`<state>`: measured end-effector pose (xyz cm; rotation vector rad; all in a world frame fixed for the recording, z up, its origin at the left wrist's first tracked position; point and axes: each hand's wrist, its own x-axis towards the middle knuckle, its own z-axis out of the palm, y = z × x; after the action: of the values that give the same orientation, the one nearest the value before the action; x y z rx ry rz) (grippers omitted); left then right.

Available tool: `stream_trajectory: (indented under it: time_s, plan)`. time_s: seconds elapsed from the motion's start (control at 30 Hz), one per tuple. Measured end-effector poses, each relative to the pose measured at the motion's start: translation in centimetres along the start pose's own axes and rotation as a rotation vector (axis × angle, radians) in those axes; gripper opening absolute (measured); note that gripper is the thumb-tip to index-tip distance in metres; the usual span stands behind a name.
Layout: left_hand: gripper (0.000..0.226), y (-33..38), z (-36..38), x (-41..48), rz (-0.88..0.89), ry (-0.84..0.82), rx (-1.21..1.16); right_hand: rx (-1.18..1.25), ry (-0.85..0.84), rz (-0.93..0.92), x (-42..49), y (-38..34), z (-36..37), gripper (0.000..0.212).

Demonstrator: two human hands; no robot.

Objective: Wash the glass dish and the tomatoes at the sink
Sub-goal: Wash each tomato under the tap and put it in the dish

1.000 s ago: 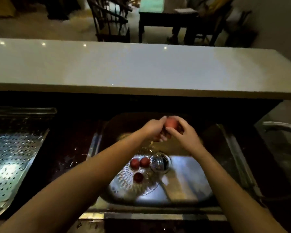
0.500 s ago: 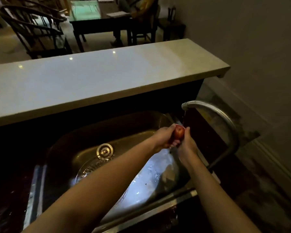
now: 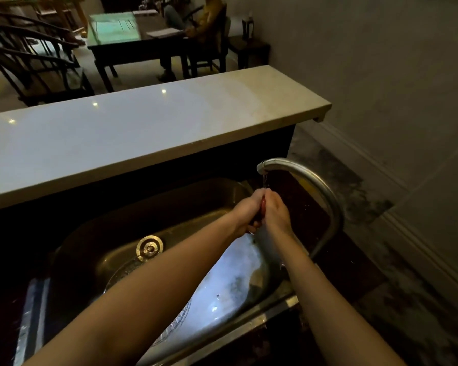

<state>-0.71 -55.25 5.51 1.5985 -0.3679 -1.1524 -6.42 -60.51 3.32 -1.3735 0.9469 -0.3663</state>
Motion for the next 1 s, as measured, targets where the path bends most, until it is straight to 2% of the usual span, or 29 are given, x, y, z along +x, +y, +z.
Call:
stream_trajectory:
  time_s: [0.13,0.17,0.27,0.33,0.37,0.47,0.63,0.73,0.8,0.87,0.93,0.97,1.0]
  plan:
    - [0.053,1.6,1.6,0.3,0.066,0.106,-0.043,0.225,0.018,0.009,0.6,-2.5,-1.3,0.036]
    - [0.049,2.1,1.6,0.4,0.082,0.147,-0.061,0.174,0.044,-0.021,0.4,-2.8,-1.0,0.036]
    - [0.036,3.0,1.1,0.5,0.105,0.191,-0.204,-0.226,0.143,-0.241,-0.4,-3.3,0.0,0.038]
    - [0.037,3.2,1.2,0.4,0.088,0.184,-0.218,-0.293,0.126,-0.276,-0.5,-3.2,-0.4,0.04]
    - [0.038,2.9,1.4,0.4,0.107,0.221,-0.135,-0.235,0.102,-0.235,-0.4,-3.3,-0.8,0.04]
    - [0.047,2.6,1.7,0.1,0.302,0.425,0.395,-0.012,0.015,-0.024,0.0,-4.1,-1.6,0.047]
    - [0.044,2.5,1.1,-0.5,0.638,0.585,0.974,-0.2,-0.009,0.069,0.8,-5.2,-2.4,0.054]
    - [0.04,2.6,0.3,-0.7,0.772,0.578,1.133,-0.226,-0.035,0.116,0.5,-5.3,-2.5,0.056]
    - [0.038,2.6,0.6,-1.0,0.705,0.514,0.959,-0.33,0.027,0.038,0.4,-5.1,-2.0,0.058]
    - [0.037,3.1,1.1,-1.0,0.463,0.367,0.588,-0.591,0.16,-0.123,-0.1,-5.0,-1.6,0.06]
    - [0.04,3.8,0.7,-1.0,0.185,0.157,0.168,-0.792,0.24,-0.365,-0.5,-4.4,-1.5,0.058]
    - [0.042,4.1,0.4,-1.0,0.122,0.087,0.086,-0.83,0.247,-0.449,-0.8,-4.1,-1.7,0.055]
    - [0.043,4.4,0.3,-1.0,0.113,0.071,0.108,-0.832,0.236,-0.482,-1.0,-3.9,-1.8,0.053]
